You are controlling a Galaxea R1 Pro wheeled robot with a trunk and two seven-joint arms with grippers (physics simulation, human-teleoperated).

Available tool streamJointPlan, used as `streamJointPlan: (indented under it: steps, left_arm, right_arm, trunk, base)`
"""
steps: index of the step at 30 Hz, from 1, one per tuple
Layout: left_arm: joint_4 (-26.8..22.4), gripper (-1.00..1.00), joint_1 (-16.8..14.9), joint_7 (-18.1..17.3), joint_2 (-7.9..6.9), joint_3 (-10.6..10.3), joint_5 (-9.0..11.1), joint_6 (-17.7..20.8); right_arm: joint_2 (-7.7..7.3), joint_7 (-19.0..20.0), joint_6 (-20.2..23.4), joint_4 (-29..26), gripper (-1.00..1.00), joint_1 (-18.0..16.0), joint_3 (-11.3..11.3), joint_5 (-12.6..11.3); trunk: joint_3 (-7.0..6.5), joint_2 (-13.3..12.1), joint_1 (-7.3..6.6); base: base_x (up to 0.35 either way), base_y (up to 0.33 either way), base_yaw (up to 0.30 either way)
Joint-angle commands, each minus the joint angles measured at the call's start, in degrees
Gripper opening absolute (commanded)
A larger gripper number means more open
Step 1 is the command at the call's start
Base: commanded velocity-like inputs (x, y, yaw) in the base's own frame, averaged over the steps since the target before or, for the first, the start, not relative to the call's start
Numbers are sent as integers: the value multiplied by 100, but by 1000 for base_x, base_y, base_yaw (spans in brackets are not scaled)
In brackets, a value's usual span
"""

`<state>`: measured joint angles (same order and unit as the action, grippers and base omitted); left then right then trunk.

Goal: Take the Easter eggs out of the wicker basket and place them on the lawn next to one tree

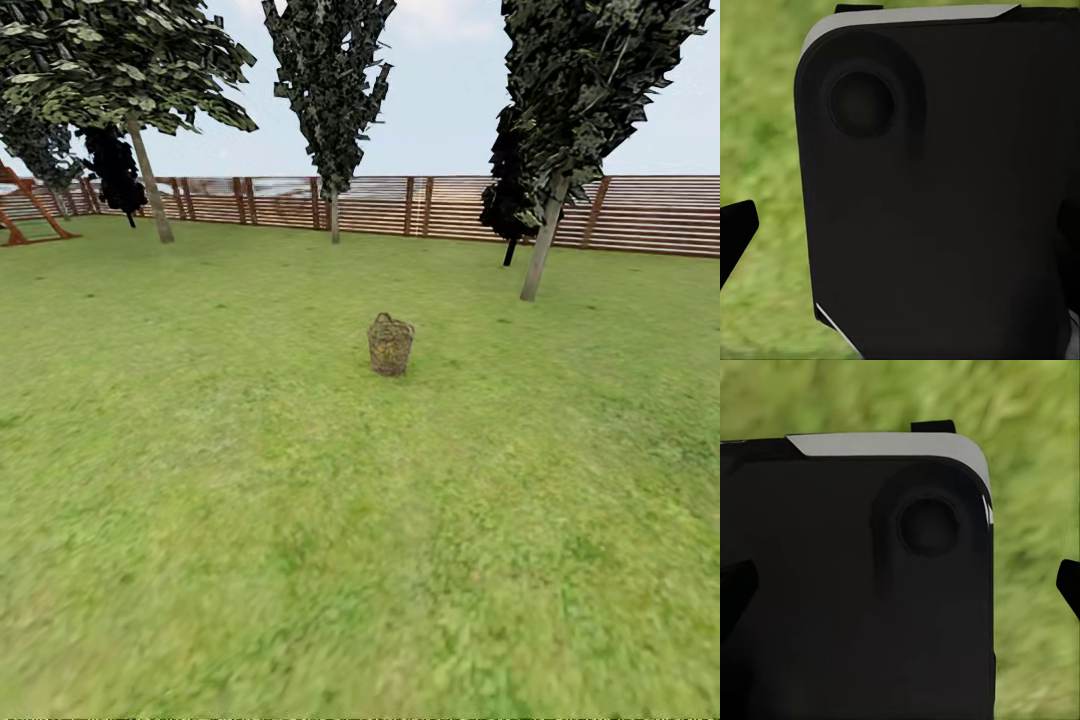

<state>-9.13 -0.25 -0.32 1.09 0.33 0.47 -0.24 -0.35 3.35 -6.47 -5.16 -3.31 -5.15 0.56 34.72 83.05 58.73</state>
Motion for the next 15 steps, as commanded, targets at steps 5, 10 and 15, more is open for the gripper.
streamJointPlan:
  steps: [5, 10, 15]
  left_arm:
    - [6, 100, -2, -3, -3, 9, 5, -2]
    - [8, 100, -2, -3, -4, 11, 5, -2]
    - [8, 100, -2, -3, -4, 13, 6, -2]
  right_arm:
    - [0, 34, -21, 6, 100, -3, -47, 6]
    - [0, 34, -27, 6, 100, -3, -47, 6]
    - [0, 34, -30, 6, 100, -3, -47, 6]
  trunk:
    - [52, 2, -1]
    - [99, 2, -1]
    - [126, 2, -1]
  base:
    - [0, 0, 0]
    - [0, 0, 0]
    - [0, 40, -69]
